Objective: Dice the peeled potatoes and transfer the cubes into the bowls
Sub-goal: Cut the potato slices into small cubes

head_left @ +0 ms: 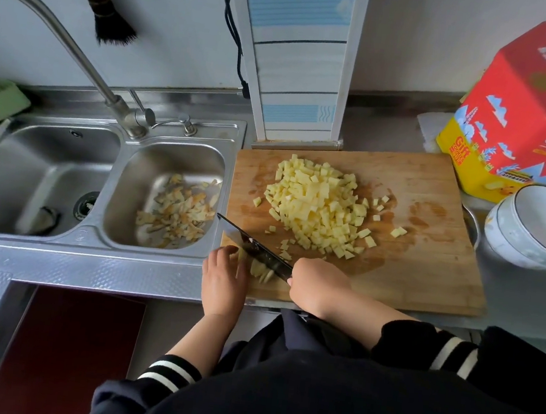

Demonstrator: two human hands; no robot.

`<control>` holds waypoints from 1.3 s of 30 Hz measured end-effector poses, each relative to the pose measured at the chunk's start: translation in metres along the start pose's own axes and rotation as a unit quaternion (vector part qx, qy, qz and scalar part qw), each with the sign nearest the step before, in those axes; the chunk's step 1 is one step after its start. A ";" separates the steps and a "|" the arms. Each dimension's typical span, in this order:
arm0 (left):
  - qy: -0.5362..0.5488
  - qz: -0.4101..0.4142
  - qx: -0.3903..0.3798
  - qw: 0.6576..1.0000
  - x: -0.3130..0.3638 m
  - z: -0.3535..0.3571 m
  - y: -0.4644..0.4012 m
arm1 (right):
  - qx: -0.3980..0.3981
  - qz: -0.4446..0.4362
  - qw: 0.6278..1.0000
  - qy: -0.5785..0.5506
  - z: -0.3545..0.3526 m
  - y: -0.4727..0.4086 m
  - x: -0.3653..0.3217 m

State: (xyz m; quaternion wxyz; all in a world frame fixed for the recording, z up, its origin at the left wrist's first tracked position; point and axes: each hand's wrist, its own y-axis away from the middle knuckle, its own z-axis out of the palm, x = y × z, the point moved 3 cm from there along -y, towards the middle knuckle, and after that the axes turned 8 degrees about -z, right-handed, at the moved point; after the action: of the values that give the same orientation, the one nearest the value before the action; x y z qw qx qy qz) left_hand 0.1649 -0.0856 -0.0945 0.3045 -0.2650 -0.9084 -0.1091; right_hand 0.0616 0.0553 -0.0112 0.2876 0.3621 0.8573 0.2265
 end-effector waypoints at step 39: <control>-0.012 0.166 -0.054 0.985 -0.016 0.012 0.015 | -0.022 -0.002 0.999 -0.037 0.006 0.012 -0.003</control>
State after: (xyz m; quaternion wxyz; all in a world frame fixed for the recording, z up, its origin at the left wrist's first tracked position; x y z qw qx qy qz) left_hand 0.1779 -0.0754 -0.1126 0.2931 -0.4296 -0.8479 -0.1030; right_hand 0.0731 0.0614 -0.0072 0.3277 0.3615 0.8416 0.2314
